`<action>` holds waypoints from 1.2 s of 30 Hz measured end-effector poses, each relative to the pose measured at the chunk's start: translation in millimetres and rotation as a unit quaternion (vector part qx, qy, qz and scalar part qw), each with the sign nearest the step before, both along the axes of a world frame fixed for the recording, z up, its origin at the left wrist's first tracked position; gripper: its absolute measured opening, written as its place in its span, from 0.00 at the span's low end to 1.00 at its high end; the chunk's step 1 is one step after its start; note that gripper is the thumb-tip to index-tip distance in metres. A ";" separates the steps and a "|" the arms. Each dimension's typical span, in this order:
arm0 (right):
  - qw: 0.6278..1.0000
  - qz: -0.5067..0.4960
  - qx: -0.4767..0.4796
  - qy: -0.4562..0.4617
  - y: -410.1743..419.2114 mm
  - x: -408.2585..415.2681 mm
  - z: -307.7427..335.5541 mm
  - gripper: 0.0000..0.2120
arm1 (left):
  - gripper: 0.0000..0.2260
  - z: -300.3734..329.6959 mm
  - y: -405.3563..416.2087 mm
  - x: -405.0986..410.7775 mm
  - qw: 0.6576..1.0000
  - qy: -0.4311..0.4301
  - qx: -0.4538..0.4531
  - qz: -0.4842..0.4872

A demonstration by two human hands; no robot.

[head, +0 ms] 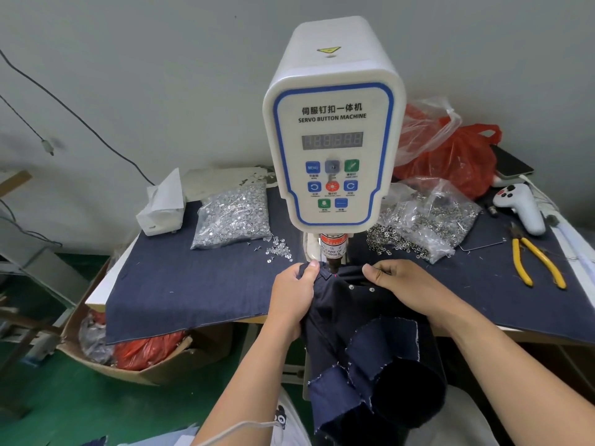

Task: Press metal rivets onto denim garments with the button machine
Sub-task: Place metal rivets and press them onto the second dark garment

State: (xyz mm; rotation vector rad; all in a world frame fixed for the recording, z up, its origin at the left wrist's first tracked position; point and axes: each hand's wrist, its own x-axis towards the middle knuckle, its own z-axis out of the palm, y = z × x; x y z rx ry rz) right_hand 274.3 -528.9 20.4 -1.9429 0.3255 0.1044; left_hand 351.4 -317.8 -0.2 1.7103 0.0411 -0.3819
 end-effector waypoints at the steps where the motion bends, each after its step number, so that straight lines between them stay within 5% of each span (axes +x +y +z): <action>1: 1.000 0.002 0.000 -0.001 -0.2 -0.1 -0.9 0.21 | 0.17 -0.6 0.2 -0.3 1.000 0.000 -0.001 0.002; 36: 0.997 0.040 -0.059 -0.038 -2.3 2.3 -8.6 0.10 | 0.16 -2.3 0.5 -1.7 1.000 -0.018 0.016 0.014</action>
